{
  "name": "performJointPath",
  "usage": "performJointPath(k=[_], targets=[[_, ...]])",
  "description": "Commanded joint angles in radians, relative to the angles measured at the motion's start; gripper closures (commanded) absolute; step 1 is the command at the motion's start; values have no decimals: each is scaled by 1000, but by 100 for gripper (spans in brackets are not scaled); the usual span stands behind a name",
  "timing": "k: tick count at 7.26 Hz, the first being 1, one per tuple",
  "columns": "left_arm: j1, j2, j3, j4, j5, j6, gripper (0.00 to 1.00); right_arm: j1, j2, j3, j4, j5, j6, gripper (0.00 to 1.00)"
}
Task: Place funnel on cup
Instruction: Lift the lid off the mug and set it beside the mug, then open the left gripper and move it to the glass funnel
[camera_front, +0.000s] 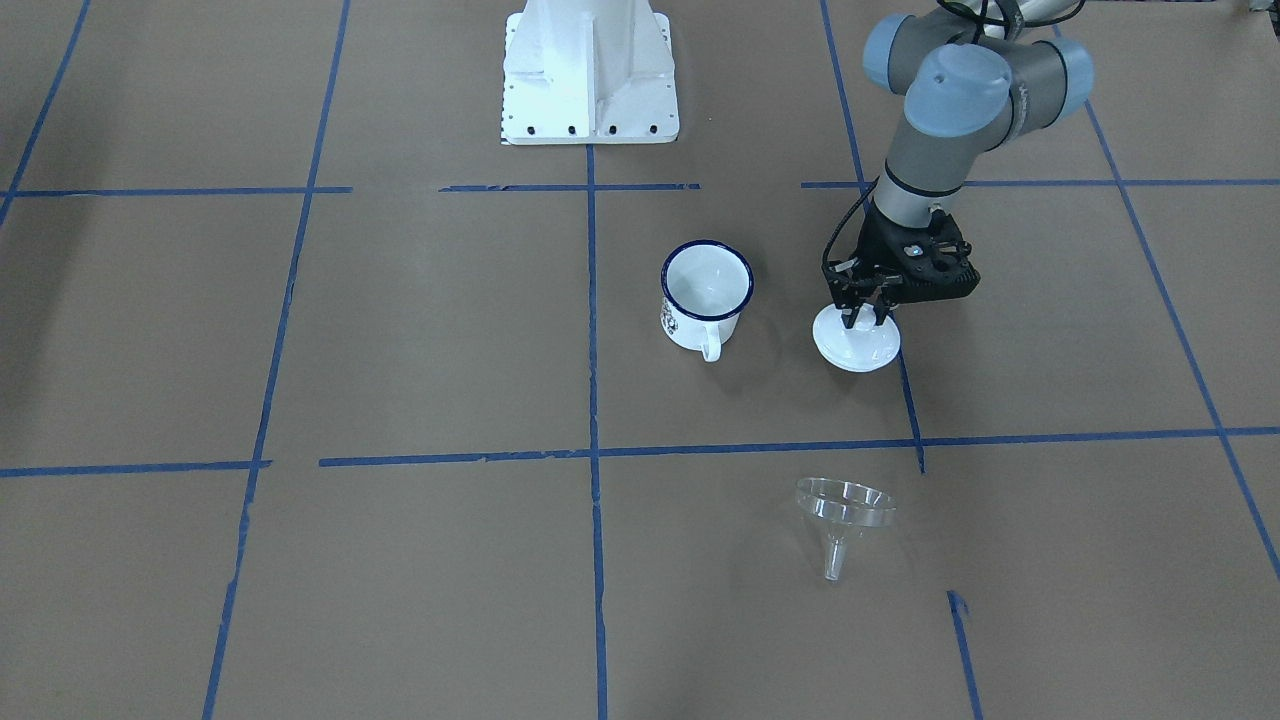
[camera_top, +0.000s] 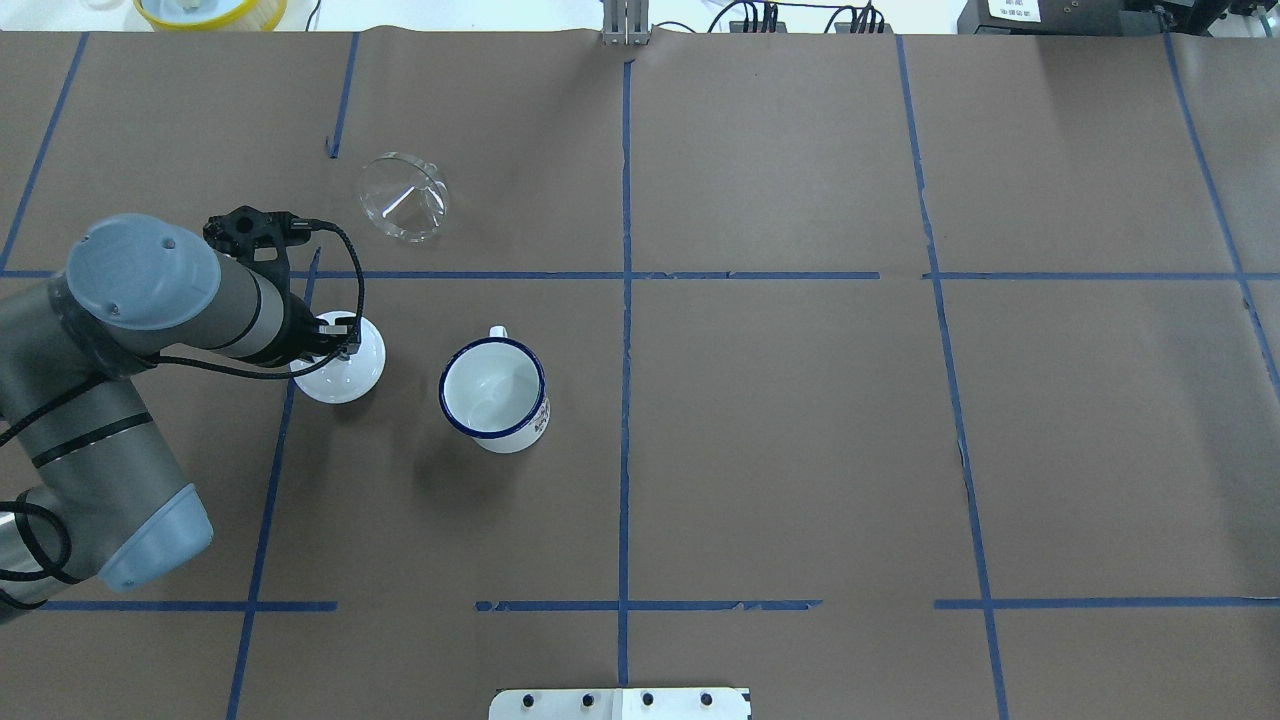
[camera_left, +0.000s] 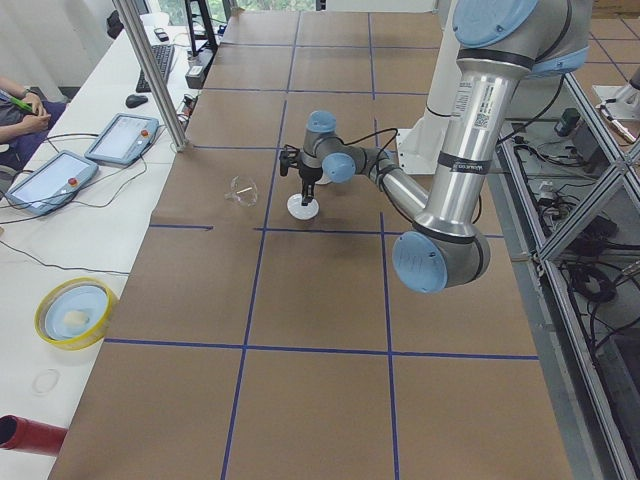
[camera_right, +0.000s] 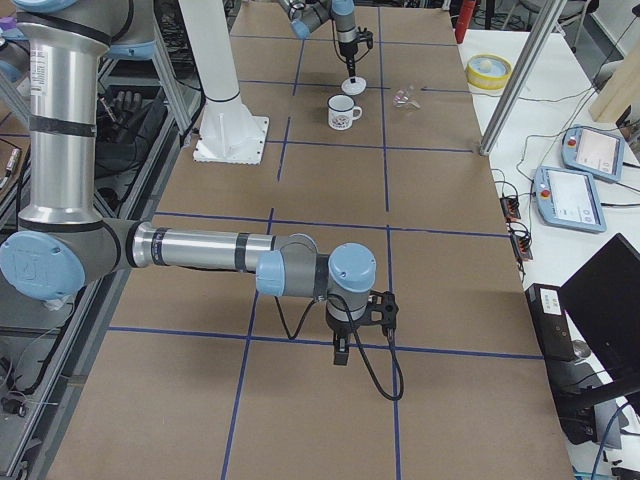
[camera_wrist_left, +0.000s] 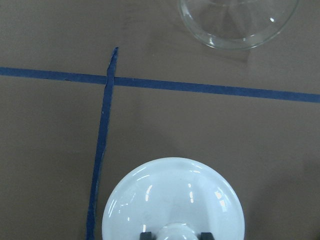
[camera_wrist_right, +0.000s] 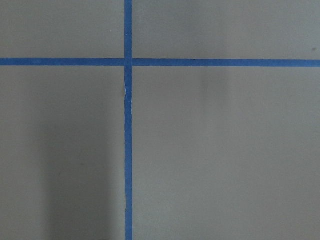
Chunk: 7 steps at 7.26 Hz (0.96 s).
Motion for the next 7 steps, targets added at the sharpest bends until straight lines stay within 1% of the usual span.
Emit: performJointPath(k=[1, 3, 4, 5, 6, 7], targets=[[1, 2, 19, -14, -7, 58, 1, 0, 0, -1, 0, 0, 0, 0], [-11, -11, 8, -1, -9, 62, 0, 0, 0, 0, 0, 0, 0, 0], [-57, -26, 8, 1, -9, 60, 0, 0, 0, 0, 0, 0, 0, 0], [-123, -64, 17, 18, -47, 47, 0, 0, 0, 0, 0, 0, 0, 0], [-181, -104, 27, 25, -53, -31, 0, 0, 0, -1, 0, 0, 0, 0], [-189, -192, 96, 12, -50, -226, 0, 0, 0, 0, 0, 0, 0, 0]])
